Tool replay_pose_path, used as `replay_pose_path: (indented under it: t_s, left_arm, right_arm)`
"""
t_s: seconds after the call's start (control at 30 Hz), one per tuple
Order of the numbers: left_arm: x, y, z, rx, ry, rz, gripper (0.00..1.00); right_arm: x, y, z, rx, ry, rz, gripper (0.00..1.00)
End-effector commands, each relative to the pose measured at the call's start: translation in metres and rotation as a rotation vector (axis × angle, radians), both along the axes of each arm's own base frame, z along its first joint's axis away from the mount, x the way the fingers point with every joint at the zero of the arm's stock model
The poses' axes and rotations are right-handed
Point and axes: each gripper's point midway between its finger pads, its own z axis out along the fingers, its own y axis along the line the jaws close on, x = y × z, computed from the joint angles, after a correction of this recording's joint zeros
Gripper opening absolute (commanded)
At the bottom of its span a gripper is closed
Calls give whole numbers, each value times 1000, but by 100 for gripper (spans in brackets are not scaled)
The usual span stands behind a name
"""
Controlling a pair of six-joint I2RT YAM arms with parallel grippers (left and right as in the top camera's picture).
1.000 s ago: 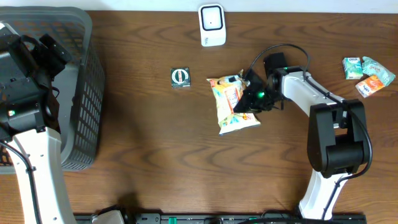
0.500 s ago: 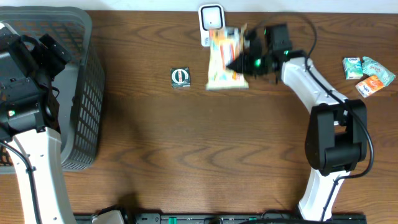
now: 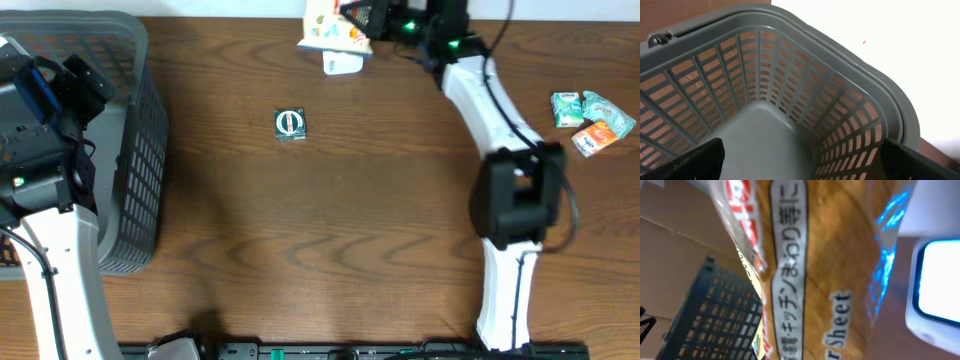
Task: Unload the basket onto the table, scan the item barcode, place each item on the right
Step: 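Lift the snack bag and hold it against the scanner window, then carry the snack bag right and release it near the packs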
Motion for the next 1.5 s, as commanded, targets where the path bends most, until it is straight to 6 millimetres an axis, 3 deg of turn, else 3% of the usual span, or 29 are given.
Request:
replay_pose_path:
  t_s: [0.0, 0.13, 0.23, 0.53, 0.8, 0.97, 1.1, 1.33, 1.47]
  left_arm:
    - [1, 3, 6, 13, -7, 2, 98]
    - [1, 3, 6, 13, -7, 2, 98]
    - [1, 3, 6, 13, -7, 2, 98]
    - [1, 3, 6, 13, -7, 2, 98]
    - [1, 3, 6, 13, -7, 2, 98]
    - [1, 3, 6, 13, -7, 2, 98]
    - [1, 3, 6, 13, -7, 2, 98]
    - [1, 3, 6, 13, -7, 2, 98]
    - [1, 3, 6, 13, -7, 2, 98]
  right_arm:
    - [0, 18, -32, 95, 144, 85, 1]
    - [5, 19, -56, 102, 176, 83, 1]
    - [5, 19, -57, 87, 148, 92, 1]
    - [13, 5, -52, 85, 123, 67, 1]
    - [24, -39, -23, 37, 41, -11, 1]
    - [28, -103, -1, -67, 40, -157, 1]
    - [22, -178, -1, -244, 101, -348, 1]
    - [-33, -333, -34, -603, 346, -656, 1]
    - [-68, -403, -57, -720, 495, -777, 1]
